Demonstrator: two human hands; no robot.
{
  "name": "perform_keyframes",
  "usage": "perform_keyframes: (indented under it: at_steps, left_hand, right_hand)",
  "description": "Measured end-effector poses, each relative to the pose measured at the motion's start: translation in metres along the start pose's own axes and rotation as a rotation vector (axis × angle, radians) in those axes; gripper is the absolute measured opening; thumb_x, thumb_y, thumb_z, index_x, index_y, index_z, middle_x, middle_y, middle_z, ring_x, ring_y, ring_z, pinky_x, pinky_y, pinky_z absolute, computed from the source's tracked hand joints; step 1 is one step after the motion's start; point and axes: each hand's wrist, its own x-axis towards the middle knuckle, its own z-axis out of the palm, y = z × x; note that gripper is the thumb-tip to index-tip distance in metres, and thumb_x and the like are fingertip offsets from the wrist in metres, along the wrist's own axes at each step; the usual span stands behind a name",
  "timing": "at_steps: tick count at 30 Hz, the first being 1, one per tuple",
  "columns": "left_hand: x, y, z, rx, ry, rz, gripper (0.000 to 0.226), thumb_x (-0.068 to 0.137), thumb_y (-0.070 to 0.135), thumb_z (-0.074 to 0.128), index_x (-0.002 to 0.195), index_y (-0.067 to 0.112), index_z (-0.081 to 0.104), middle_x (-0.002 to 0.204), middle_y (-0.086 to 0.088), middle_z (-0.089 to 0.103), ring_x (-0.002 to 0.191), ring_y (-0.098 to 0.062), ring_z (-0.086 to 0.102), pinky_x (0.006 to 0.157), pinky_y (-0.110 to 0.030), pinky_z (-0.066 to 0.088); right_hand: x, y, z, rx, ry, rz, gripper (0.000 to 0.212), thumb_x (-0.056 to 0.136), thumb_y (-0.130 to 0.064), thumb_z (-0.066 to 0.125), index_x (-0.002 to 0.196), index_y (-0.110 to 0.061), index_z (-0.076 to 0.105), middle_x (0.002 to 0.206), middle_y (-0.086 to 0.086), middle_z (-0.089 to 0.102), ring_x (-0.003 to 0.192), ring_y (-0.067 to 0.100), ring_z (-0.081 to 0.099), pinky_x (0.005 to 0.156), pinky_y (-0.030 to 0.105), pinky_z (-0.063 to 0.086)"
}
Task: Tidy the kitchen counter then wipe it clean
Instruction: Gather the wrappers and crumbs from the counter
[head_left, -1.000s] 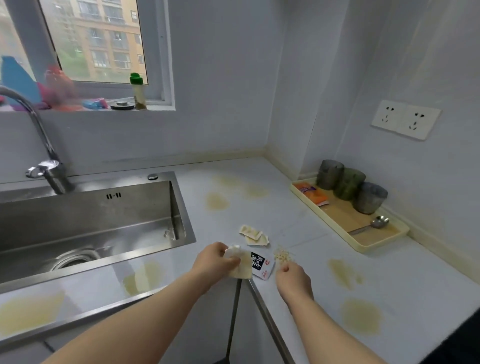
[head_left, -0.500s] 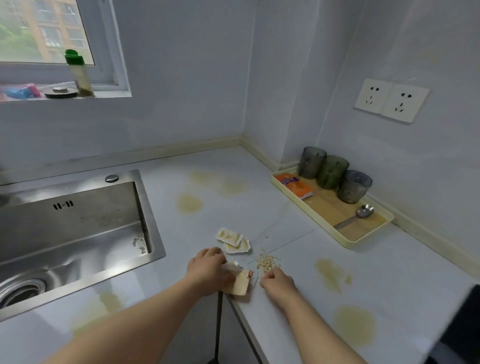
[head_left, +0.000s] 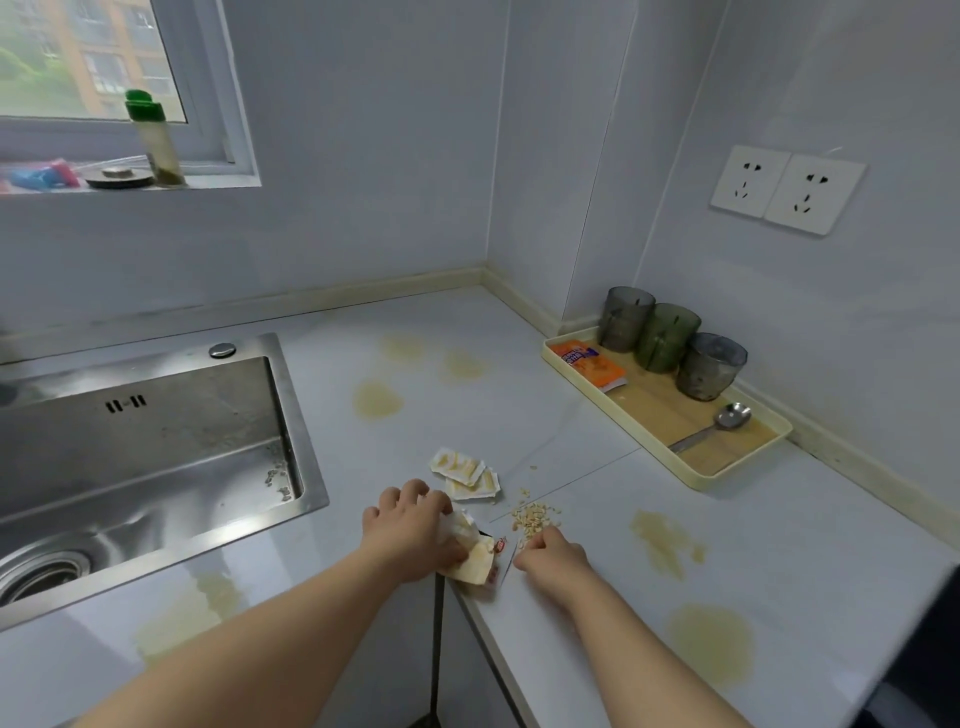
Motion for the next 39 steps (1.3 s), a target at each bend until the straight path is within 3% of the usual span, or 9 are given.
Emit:
perform_keyframes:
  at_steps: [9,17,20,24,28,31,33,35,39]
  left_hand:
    - [0.003,0.003,-0.008,0.016,-0.079,-0.036,0.065,0.078,0.058,0.061,0.133,0.035,0.035,0.138,-0.001,0.033,0.129,-0.024,0.029,0.103,-0.038,0.027]
    - [0.01,0.005,-0.009,0.036,-0.091,-0.066,0.068,0.073,0.062,0.064,0.123,0.022,0.038,0.13,-0.001,0.042,0.123,-0.025,0.035,0.098,-0.039,0.032]
    - [0.005,-0.003,-0.002,-0.157,-0.101,-0.121,0.061,0.071,0.059,0.068,0.115,0.026,0.041,0.116,-0.001,0.053,0.112,-0.022,0.047,0.088,-0.033,0.038]
    - [0.001,-0.02,0.002,-0.617,-0.022,-0.154,0.029,0.076,0.041,0.074,0.079,0.021,0.054,0.077,0.003,0.057,0.07,-0.014,0.054,0.058,-0.023,0.042]
    - [0.001,-0.035,-0.001,-1.0,0.121,-0.266,0.019,0.087,0.029,0.066,0.079,0.019,0.051,0.088,-0.011,0.061,0.085,-0.03,0.062,0.077,-0.041,0.052]
    - [0.002,-0.055,0.002,-1.142,0.201,-0.418,0.019,0.088,0.033,0.061,0.088,0.016,0.051,0.101,-0.018,0.061,0.095,-0.037,0.062,0.087,-0.052,0.052]
    - [0.002,-0.063,0.003,-1.175,0.19,-0.475,0.029,0.088,0.036,0.061,0.101,0.012,0.052,0.103,-0.017,0.062,0.094,-0.035,0.063,0.088,-0.051,0.052]
    - [0.004,-0.064,0.003,-1.158,0.192,-0.483,0.037,0.087,0.037,0.061,0.108,0.008,0.052,0.102,-0.015,0.063,0.093,-0.033,0.063,0.088,-0.047,0.053]
    - [0.01,-0.062,0.0,-1.064,0.193,-0.493,0.032,0.091,0.033,0.057,0.11,0.008,0.053,0.099,-0.012,0.061,0.085,-0.025,0.059,0.074,-0.032,0.048]
  right_hand:
    - [-0.004,-0.003,-0.001,0.031,-0.009,0.009,0.017,0.084,-0.018,0.048,0.073,-0.023,0.037,0.114,0.007,0.039,0.095,0.025,0.045,0.08,0.026,0.037]
    - [-0.006,-0.007,-0.002,0.018,-0.027,0.024,0.017,0.084,-0.019,0.048,0.072,-0.024,0.036,0.11,0.006,0.038,0.095,0.025,0.045,0.081,0.027,0.037]
    - [-0.009,-0.008,-0.002,0.015,-0.029,0.024,0.017,0.084,-0.019,0.048,0.072,-0.024,0.036,0.11,0.006,0.037,0.097,0.025,0.046,0.082,0.028,0.038]
    - [-0.013,-0.008,-0.002,0.027,-0.027,0.009,0.018,0.084,-0.019,0.048,0.072,-0.024,0.036,0.108,0.005,0.037,0.096,0.025,0.046,0.081,0.028,0.038]
    - [-0.017,-0.008,-0.003,0.05,-0.014,0.011,0.019,0.084,-0.02,0.051,0.072,-0.023,0.037,0.11,0.006,0.042,0.092,0.024,0.046,0.076,0.027,0.038]
    - [-0.016,-0.013,-0.003,0.027,0.041,0.019,0.017,0.086,-0.02,0.047,0.072,-0.02,0.038,0.098,0.004,0.048,0.088,0.024,0.046,0.071,0.026,0.036]
    - [-0.017,-0.022,-0.004,-0.065,0.176,-0.008,0.007,0.089,-0.019,0.042,0.084,-0.017,0.046,0.096,0.004,0.053,0.09,0.026,0.051,0.073,0.027,0.038]
    - [-0.016,-0.033,-0.002,-0.209,0.322,-0.1,0.015,0.092,-0.02,0.04,0.102,-0.017,0.051,0.113,0.004,0.054,0.102,0.025,0.054,0.078,0.028,0.039]
    - [-0.003,-0.058,0.008,-0.502,0.337,-0.375,0.039,0.094,-0.018,0.04,0.132,-0.022,0.041,0.137,0.0,0.042,0.123,0.021,0.041,0.096,0.03,0.034]
